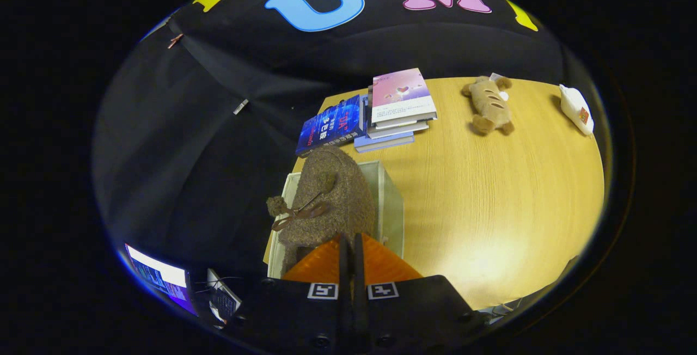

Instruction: Open the storage box then place both shoes into the box .Put the left shoe in first, then the right shoe, with the right side of both shoes facing outward in a uniform manner.

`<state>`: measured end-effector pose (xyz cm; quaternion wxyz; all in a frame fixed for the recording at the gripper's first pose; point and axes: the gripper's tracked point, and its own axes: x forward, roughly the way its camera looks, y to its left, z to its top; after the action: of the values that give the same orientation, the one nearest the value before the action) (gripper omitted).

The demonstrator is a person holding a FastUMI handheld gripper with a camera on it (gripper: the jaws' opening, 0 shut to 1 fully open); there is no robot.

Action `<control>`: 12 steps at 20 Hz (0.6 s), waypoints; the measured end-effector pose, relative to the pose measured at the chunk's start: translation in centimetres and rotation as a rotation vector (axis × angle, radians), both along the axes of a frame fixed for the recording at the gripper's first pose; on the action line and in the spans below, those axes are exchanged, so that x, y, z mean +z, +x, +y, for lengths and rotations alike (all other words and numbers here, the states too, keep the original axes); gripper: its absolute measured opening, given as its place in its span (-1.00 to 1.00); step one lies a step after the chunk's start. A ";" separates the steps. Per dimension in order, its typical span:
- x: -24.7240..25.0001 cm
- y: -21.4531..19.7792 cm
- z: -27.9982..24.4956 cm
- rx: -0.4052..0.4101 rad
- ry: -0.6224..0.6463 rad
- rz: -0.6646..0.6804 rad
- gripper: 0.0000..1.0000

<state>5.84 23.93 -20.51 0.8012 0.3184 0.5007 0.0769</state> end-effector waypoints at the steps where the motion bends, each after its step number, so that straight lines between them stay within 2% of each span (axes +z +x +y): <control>1: -0.5 0.1 0.6 0.002 -0.014 0.010 -0.90; 8: -4.4 -0.2 2.4 0.022 -0.121 0.087 -0.90; 12: -5.7 -0.2 2.5 0.043 -0.175 0.088 -0.89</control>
<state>5.59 26.46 -26.17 0.8013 0.2395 0.5471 0.0360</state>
